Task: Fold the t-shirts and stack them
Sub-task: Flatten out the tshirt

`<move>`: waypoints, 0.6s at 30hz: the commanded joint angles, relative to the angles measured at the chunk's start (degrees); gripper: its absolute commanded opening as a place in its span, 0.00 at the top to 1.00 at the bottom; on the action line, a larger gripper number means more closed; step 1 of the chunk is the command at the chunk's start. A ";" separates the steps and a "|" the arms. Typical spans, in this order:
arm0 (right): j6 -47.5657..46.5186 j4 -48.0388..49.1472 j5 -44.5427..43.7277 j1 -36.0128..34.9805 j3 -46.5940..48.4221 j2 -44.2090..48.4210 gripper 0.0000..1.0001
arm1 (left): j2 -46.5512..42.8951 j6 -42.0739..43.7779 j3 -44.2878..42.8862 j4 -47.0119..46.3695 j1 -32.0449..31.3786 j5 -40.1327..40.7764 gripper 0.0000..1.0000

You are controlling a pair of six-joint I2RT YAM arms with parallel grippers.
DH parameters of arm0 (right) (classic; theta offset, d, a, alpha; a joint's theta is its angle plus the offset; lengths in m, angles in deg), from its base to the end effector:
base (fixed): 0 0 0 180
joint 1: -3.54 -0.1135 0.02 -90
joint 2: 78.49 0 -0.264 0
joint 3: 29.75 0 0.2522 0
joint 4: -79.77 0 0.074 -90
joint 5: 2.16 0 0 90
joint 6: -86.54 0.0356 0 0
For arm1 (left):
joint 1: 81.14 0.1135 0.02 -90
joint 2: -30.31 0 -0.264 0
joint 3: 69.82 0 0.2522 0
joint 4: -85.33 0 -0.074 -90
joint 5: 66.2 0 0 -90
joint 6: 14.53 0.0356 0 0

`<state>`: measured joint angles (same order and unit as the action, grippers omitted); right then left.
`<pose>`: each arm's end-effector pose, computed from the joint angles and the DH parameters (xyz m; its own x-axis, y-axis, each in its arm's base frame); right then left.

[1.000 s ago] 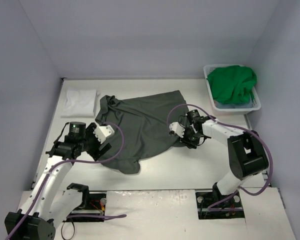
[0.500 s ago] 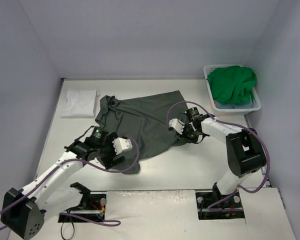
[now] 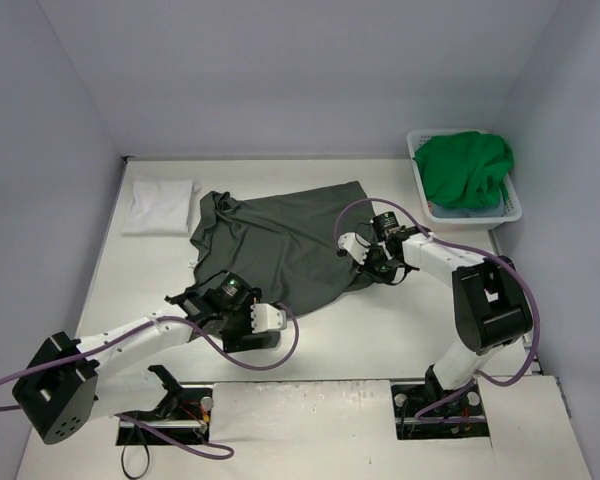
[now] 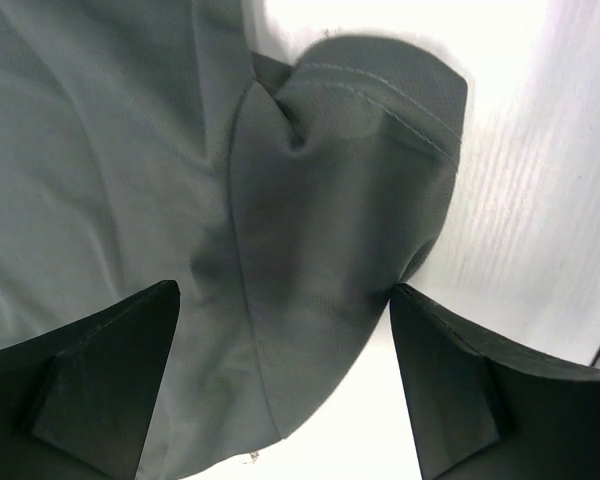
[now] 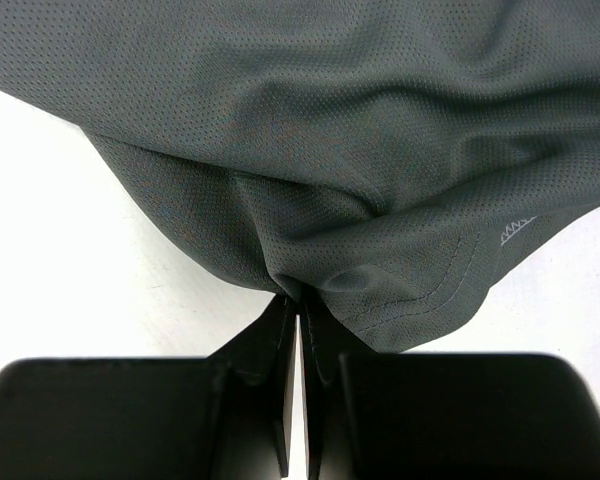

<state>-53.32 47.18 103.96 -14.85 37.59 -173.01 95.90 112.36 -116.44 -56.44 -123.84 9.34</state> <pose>0.3002 0.1102 0.1680 -0.1954 -0.8389 -0.5080 -0.9077 0.3509 -0.2302 0.1470 -0.1477 0.1807 -0.0402 0.8280 -0.5592 0.9755 0.1536 0.1573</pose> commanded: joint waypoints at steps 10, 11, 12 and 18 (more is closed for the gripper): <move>0.47 -0.07 -0.30 0.38 1.97 0.39 1.00 | 2.97 -1.55 4.03 -8.30 -1.86 -0.92 0.20; 0.47 -0.07 -0.56 0.55 1.88 0.56 1.00 | 2.80 -1.81 4.12 -8.12 -2.12 -1.44 0.20; 0.39 -0.07 -0.56 0.64 1.79 0.65 1.00 | 2.71 -1.73 4.03 -7.86 -2.21 -1.19 0.20; 0.47 -0.07 -0.56 1.08 1.70 1.00 1.00 | 3.32 -2.52 1.49 -5.15 -2.30 -1.80 0.50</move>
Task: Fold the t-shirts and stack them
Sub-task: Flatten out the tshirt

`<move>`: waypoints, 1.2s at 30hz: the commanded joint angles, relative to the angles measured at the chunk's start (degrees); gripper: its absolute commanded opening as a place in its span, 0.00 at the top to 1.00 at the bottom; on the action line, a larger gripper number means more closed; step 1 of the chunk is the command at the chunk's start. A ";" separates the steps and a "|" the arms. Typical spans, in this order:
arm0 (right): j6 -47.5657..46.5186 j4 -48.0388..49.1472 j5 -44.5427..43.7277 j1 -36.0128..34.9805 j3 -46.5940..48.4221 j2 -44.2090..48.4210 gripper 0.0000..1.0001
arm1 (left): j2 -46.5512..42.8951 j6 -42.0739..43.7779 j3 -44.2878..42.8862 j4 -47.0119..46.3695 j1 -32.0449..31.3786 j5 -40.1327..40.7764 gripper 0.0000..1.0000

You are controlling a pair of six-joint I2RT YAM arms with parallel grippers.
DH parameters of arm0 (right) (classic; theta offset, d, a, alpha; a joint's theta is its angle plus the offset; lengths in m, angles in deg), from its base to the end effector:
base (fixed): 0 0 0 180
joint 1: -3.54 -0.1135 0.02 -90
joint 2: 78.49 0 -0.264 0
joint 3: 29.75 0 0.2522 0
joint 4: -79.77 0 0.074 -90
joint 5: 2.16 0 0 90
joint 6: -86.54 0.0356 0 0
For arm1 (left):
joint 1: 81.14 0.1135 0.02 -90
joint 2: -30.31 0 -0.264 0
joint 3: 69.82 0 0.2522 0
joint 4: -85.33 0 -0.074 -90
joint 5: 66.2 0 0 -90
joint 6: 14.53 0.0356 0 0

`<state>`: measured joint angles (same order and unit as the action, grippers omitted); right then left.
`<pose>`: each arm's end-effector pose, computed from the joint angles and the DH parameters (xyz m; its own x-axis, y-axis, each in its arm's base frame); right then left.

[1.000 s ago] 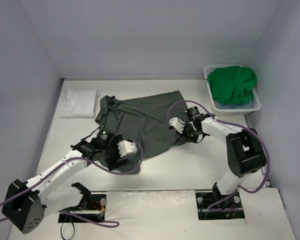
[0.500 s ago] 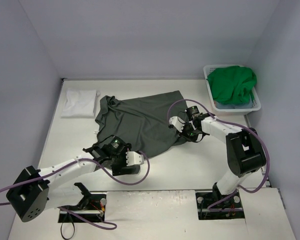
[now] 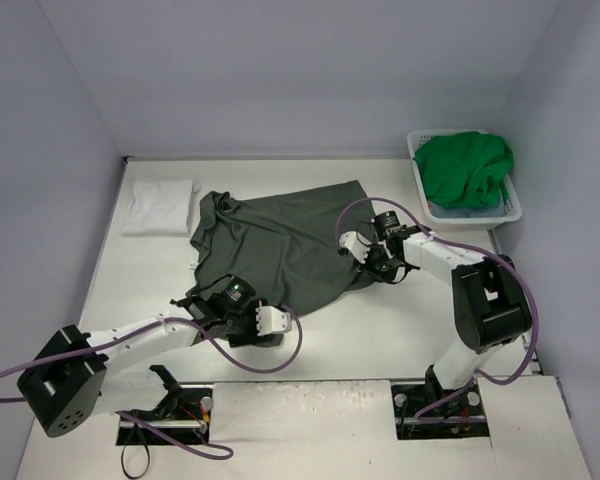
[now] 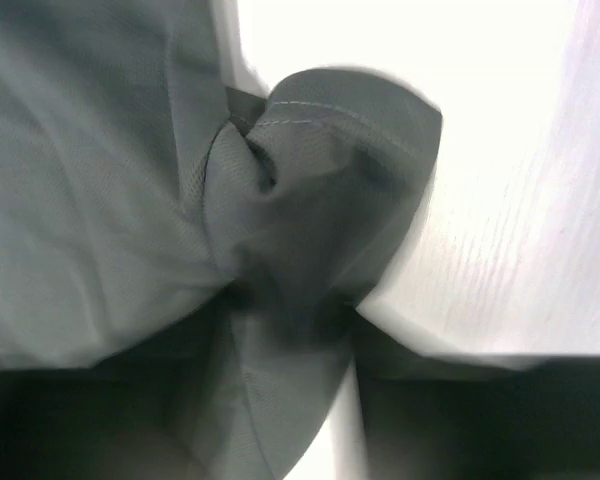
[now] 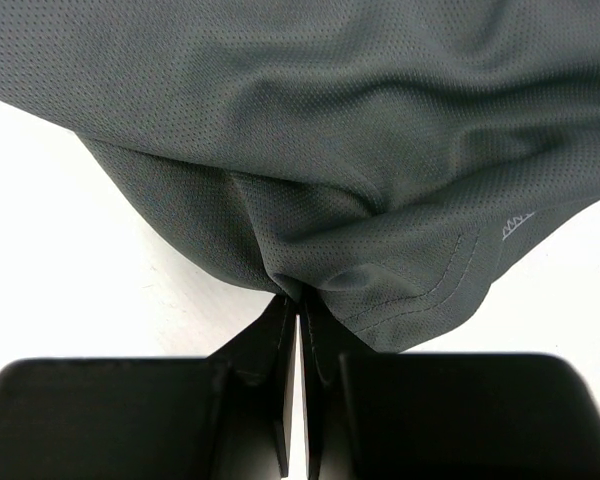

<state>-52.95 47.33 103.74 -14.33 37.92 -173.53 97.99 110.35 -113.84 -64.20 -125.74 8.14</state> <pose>0.3031 0.1080 0.1670 -0.2103 -0.8361 -0.5067 -0.9023 0.3655 -0.2285 0.1458 -0.1572 0.1688 -0.0223 0.7953 -0.6058 0.9770 0.1459 0.1556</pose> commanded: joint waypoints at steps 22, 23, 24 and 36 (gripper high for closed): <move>2.38 -5.67 1.24 4.07 1.73 23.40 1.00 | -19.59 7.40 -25.72 30.83 21.22 -6.57 1.00; 2.47 -5.58 1.06 4.07 1.46 24.55 1.00 | -20.21 6.97 -25.99 31.71 21.48 -6.75 1.00; 2.56 -5.67 0.63 4.07 1.29 26.82 1.00 | -20.65 6.79 -26.08 32.07 22.27 -7.53 1.00; 1.77 -6.81 -2.54 3.98 1.90 40.80 1.00 | -23.38 6.61 -35.12 40.24 25.00 -11.41 1.00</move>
<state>-50.61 40.23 104.70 -10.42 38.73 -135.70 75.22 115.94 -142.76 -27.33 -101.52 -1.50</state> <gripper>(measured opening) 0.004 0.003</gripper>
